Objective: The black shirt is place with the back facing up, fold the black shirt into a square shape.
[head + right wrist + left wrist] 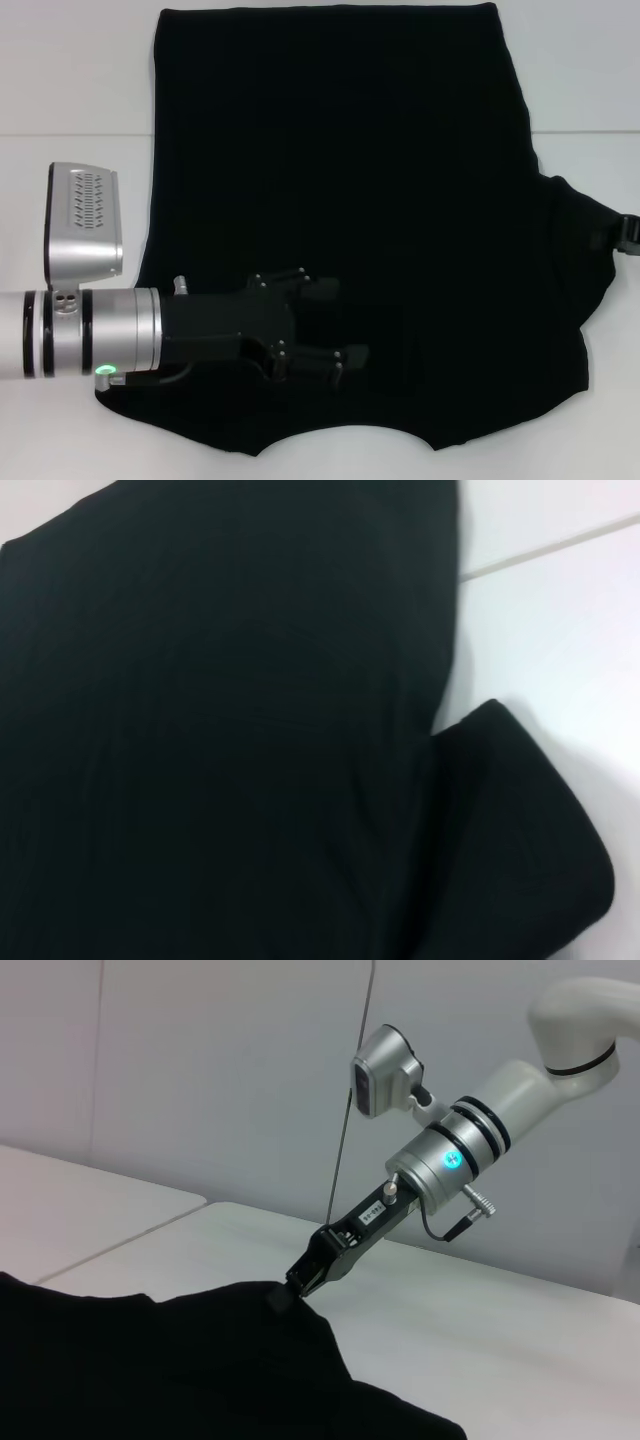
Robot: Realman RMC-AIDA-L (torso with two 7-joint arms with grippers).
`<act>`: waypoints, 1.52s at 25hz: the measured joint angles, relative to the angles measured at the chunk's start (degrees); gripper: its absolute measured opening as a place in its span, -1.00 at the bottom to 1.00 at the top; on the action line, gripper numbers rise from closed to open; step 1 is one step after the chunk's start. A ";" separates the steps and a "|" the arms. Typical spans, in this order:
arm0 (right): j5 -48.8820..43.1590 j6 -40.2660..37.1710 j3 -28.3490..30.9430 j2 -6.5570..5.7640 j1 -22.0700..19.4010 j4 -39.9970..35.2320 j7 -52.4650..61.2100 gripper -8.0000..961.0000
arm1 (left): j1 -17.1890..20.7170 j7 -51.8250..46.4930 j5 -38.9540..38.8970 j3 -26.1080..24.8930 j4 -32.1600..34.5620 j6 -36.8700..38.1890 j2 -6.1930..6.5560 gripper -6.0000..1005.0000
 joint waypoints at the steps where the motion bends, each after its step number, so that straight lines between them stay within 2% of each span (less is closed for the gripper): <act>1: 0.01 -0.26 0.25 -0.02 -0.44 -0.47 0.00 -0.96 | 0.05 0.00 0.00 -0.08 0.00 0.01 0.00 0.88; 8: 0.05 -0.91 2.87 -0.27 -2.66 -2.42 -0.02 -0.96 | 0.24 -0.17 0.13 0.21 -0.01 0.12 -0.07 0.88; 27: 0.05 3.19 4.08 0.01 -3.03 -2.54 -2.17 -0.96 | 0.09 -0.14 -0.20 -0.17 -0.01 0.69 -0.32 0.88; 38: 0.23 5.55 4.10 1.41 -0.71 -2.23 -4.63 -0.96 | 0.11 -0.74 -0.28 -0.13 -0.01 0.58 -0.32 0.88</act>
